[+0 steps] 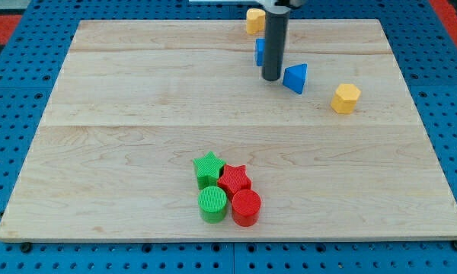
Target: Place the blue cube left to the blue triangle
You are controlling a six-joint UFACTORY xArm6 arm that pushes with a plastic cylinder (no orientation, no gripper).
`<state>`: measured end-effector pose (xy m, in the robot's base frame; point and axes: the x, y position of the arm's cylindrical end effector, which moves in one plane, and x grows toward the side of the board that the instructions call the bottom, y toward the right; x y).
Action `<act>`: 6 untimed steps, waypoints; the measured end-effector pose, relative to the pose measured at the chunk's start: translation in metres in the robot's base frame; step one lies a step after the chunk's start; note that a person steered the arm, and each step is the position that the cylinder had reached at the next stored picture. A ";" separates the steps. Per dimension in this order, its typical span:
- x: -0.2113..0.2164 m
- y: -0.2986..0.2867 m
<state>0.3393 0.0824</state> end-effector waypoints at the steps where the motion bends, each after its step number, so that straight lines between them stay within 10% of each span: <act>1: 0.000 0.052; 4: -0.053 -0.159; 6: -0.085 -0.009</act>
